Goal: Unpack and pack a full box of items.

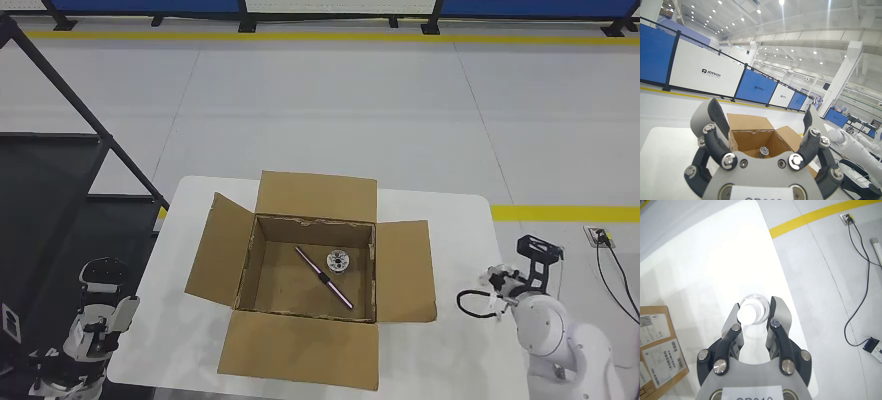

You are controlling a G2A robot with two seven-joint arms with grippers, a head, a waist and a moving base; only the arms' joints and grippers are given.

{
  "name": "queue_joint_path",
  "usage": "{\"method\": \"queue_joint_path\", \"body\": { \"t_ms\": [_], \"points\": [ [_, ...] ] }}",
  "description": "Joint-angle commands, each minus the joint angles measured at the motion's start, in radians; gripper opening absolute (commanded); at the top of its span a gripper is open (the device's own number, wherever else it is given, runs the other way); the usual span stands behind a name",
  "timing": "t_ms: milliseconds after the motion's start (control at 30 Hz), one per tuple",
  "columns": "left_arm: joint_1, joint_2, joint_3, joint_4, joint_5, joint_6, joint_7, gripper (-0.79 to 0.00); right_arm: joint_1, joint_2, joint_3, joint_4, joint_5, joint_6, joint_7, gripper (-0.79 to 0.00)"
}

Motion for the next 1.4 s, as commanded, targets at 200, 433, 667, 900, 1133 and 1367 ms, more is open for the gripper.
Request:
{"method": "queue_joint_path", "body": {
  "t_ms": [200,433,667,900,1133,1367],
  "points": [
    [-0.002,-0.001,0.002,-0.003,-0.004,0.002,-0.002,0.000,0.001,-0.006,-0.154,-0.359,-0.053,0.012,0.034,-0.785],
    [0.018,-0.009,-0.033,0.030,-0.014,0.034,0.030,0.000,0.122,-0.023,-0.433,-0.367,-0.057,-0.056,0.035,-0.785],
    [0.032,-0.017,-0.049,0.076,-0.057,0.075,0.034,0.000,0.323,-0.067,-0.761,-0.067,-0.060,-0.112,0.103,-0.785],
    [0.032,-0.017,-0.049,0.076,-0.057,0.075,0.034,0.000,0.494,-0.145,-0.989,0.274,-0.024,-0.064,0.076,-0.785],
    [0.032,-0.017,-0.049,0.076,-0.057,0.075,0.034,0.000,0.589,-0.215,-1.091,0.504,-0.004,-0.022,0.019,-0.785],
    [0.032,-0.017,-0.049,0.076,-0.057,0.075,0.034,0.000,0.636,-0.261,-1.119,0.622,0.011,-0.010,0.003,-0.533]
  ]
}}
